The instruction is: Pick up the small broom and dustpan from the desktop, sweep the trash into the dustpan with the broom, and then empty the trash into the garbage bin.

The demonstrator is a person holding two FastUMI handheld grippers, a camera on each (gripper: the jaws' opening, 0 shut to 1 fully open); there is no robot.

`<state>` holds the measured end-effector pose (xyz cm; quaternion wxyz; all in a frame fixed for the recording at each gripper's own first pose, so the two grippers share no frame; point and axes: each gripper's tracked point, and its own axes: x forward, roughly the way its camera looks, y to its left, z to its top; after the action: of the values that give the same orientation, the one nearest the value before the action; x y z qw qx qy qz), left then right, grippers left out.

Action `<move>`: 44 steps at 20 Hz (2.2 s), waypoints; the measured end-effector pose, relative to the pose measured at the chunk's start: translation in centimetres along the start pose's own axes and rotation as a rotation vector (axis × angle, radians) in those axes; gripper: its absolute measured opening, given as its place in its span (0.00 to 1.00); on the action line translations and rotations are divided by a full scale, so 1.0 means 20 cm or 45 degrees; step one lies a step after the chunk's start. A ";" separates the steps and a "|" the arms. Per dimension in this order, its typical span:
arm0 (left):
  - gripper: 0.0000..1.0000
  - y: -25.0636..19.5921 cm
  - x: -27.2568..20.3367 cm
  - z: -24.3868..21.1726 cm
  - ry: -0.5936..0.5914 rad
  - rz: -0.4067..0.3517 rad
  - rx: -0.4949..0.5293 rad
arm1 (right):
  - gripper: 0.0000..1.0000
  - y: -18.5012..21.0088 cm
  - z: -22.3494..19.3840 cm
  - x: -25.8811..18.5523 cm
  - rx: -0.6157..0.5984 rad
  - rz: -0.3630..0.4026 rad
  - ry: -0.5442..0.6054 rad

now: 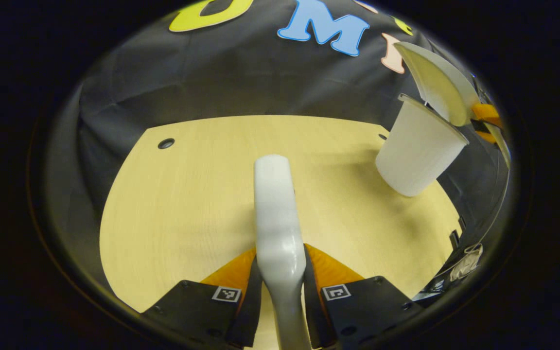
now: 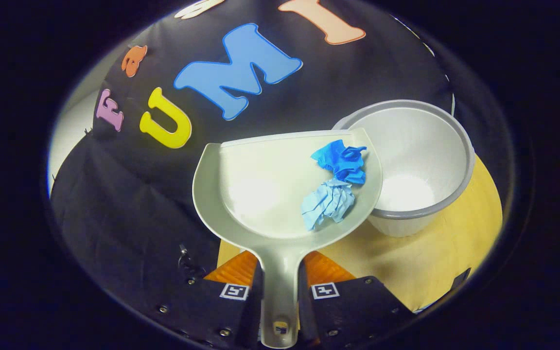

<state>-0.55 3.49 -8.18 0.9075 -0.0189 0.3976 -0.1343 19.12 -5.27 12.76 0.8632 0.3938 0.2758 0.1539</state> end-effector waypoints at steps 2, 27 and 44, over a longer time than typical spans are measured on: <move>0.44 0.00 -0.01 -0.01 0.004 0.001 -0.005 | 0.32 0.03 0.05 -0.02 0.148 0.071 -0.051; 0.46 -0.23 -0.16 -0.10 -0.039 0.091 -0.147 | 0.32 0.09 0.22 -0.20 0.783 0.595 -0.147; 0.44 0.00 -0.21 -0.35 0.085 0.092 -0.134 | 0.32 0.18 -0.63 -0.09 -0.217 -0.092 -0.194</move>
<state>-8.32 5.01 -9.90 0.8957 -0.0475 0.4346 -0.0808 10.00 3.69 9.27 0.9170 0.3193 0.2095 0.1150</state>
